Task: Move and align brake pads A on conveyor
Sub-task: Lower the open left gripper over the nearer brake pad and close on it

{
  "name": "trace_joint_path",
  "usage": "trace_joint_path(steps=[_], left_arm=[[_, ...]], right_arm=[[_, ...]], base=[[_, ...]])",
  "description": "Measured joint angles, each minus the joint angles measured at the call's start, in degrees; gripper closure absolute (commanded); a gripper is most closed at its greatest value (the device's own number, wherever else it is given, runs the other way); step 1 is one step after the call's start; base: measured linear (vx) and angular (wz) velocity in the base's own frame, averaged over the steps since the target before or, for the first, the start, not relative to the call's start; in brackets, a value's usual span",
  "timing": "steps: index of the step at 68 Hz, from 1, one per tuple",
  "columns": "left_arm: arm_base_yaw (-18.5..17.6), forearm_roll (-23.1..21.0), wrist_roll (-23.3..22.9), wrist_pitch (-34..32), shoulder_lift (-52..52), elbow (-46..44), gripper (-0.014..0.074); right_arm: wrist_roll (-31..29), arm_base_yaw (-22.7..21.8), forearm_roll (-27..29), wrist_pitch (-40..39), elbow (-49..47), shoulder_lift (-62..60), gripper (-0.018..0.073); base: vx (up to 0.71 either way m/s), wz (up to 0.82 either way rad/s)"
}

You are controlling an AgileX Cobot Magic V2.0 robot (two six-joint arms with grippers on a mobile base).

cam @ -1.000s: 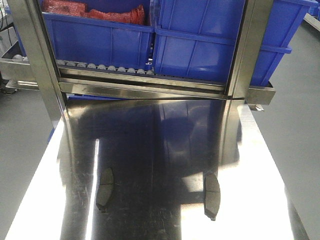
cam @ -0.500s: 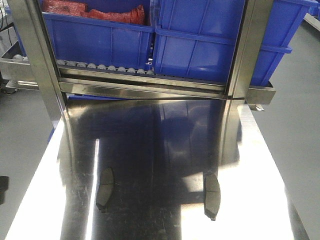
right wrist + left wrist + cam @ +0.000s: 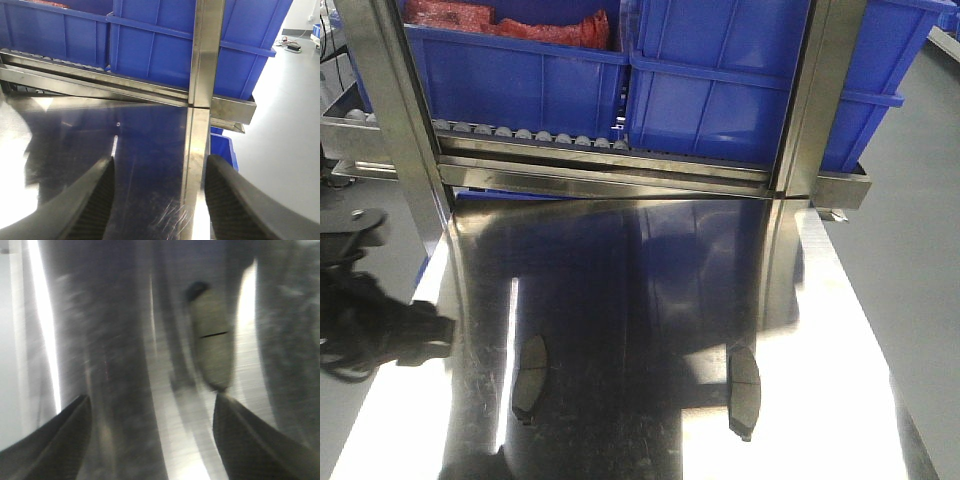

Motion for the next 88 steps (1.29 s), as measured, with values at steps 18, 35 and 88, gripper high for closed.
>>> trace_joint_path(steps=[18,35,88], left_arm=[[-10.95,6.32,-7.14,0.07,12.35,-8.04,0.0094],[-14.75,12.41,-18.05,-0.11,21.57,-12.87,0.0094],[-14.75,11.56,-25.86,-0.48,31.43,-16.08,0.0094]], right_arm=[[0.00,0.00,0.00,0.00,0.00,0.00,0.0162],[0.00,0.00,0.00,0.00,0.00,0.00,0.0162],[0.00,0.00,0.00,0.00,0.00,0.00,0.0162]], base=[[0.00,0.00],[0.00,0.00],[0.00,0.00]])
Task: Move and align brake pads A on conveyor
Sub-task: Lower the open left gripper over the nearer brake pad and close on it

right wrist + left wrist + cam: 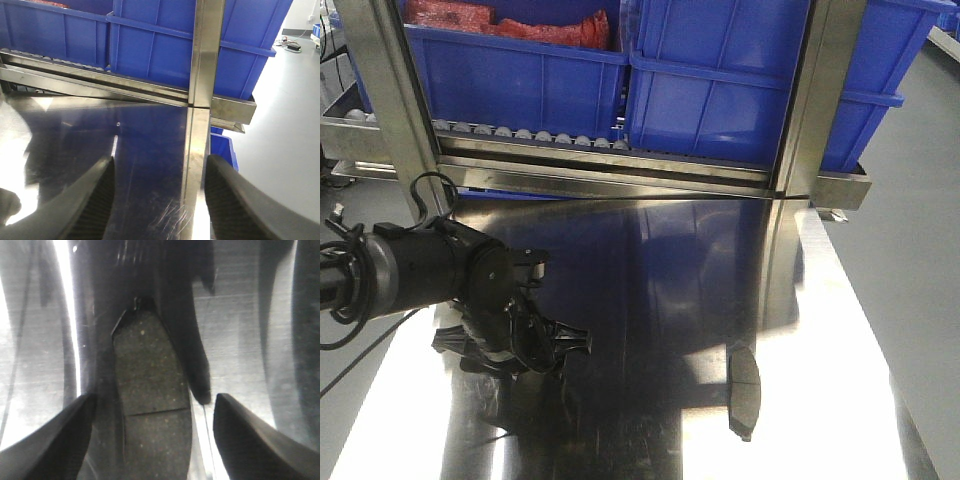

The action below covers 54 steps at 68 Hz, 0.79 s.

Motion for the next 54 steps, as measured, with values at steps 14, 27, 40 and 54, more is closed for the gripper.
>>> trace_joint_path(steps=[14,27,40,54], left_arm=[[-0.05,0.37,-0.02,0.21,0.64,-0.46,0.0162],[-0.05,0.92,-0.07,-0.47,0.94,-0.46,0.0464],[-0.05,0.84,-0.21,-0.51,0.94,-0.62,0.0605],[-0.47,1.98,0.06,-0.18,-0.61,-0.33,0.0604]], right_arm=[[0.00,0.00,0.00,0.00,0.00,0.00,0.0162],[0.00,0.00,0.00,0.00,0.00,0.00,0.0162],[0.00,0.00,0.00,0.00,0.00,0.00,0.0162],[0.00,0.00,0.00,0.00,0.00,0.00,0.0162]], base=[[0.00,0.00],[0.00,0.00],[0.00,0.00],[0.00,0.00]])
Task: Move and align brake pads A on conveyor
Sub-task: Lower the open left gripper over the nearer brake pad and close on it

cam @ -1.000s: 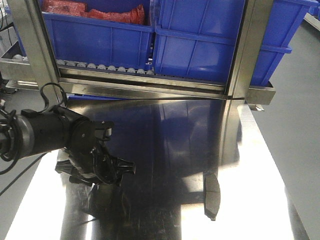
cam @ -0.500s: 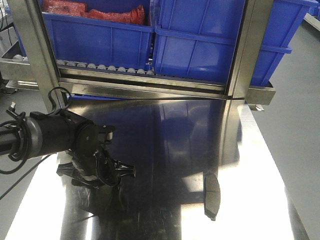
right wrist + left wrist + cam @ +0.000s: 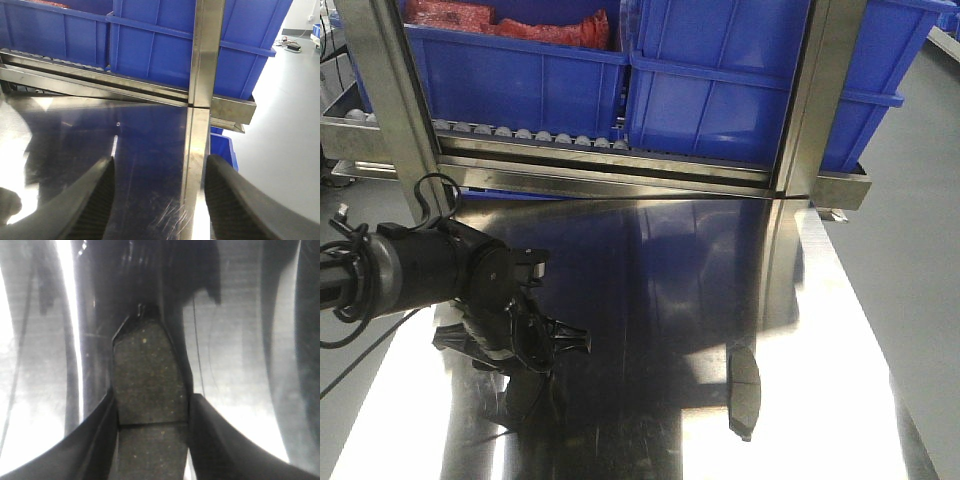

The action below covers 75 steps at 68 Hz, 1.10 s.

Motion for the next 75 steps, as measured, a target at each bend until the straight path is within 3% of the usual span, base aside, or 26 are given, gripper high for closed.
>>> trace_joint_path(steps=[18,34,57,75], left_arm=[[-5.44,9.48,-2.61,0.40,-13.45,0.30,0.0603],[-7.49,10.85,-3.11,1.49,-26.70,2.09,0.0603],[-7.54,17.37,-4.14,-0.09,-53.89,20.36,0.0603],[-7.54,17.81,-4.18,-0.48,-77.27,30.21,0.0603]], right_arm=[[0.00,0.00,0.00,0.00,0.00,0.00,0.0162],[0.00,0.00,0.00,0.00,0.00,0.00,0.0162],[0.00,0.00,0.00,0.00,0.00,0.00,0.0162],[0.00,0.00,0.00,0.00,0.00,0.00,0.0162]], base=[[0.00,0.00],[0.00,0.00],[0.00,0.00],[0.00,0.00]])
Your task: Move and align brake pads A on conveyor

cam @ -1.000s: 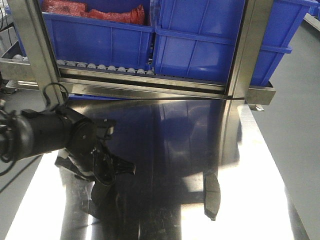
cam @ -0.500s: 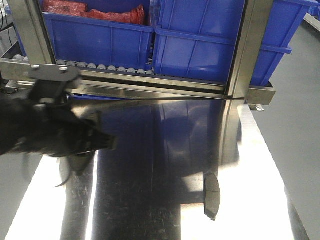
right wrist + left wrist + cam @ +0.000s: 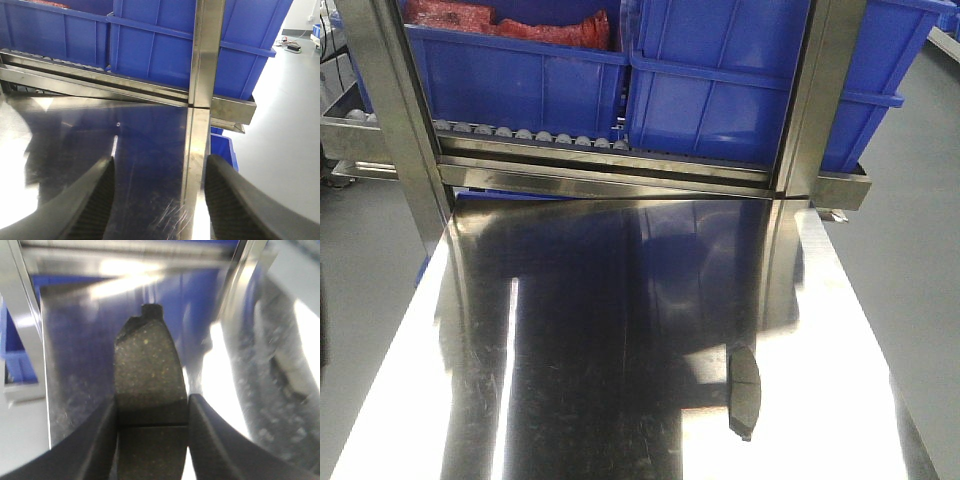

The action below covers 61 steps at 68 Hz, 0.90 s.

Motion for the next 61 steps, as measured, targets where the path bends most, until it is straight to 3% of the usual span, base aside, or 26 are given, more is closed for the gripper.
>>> trace_joint_path(steps=[13,23,61], left_arm=[[0.00,-0.59,1.78,0.06,-13.65,5.33,0.0603],[0.00,-3.59,4.52,0.24,-20.62,8.97,0.0603],[0.00,-4.29,5.37,-0.58,-22.45,10.11,0.0603]], right_arm=[[0.00,0.00,0.00,0.00,0.00,0.00,0.0162],[0.00,0.00,0.00,0.00,0.00,0.00,0.0162],[0.00,0.00,0.00,0.00,0.00,0.00,0.0162]], base=[[0.00,0.00],[0.00,0.00],[0.00,0.00]])
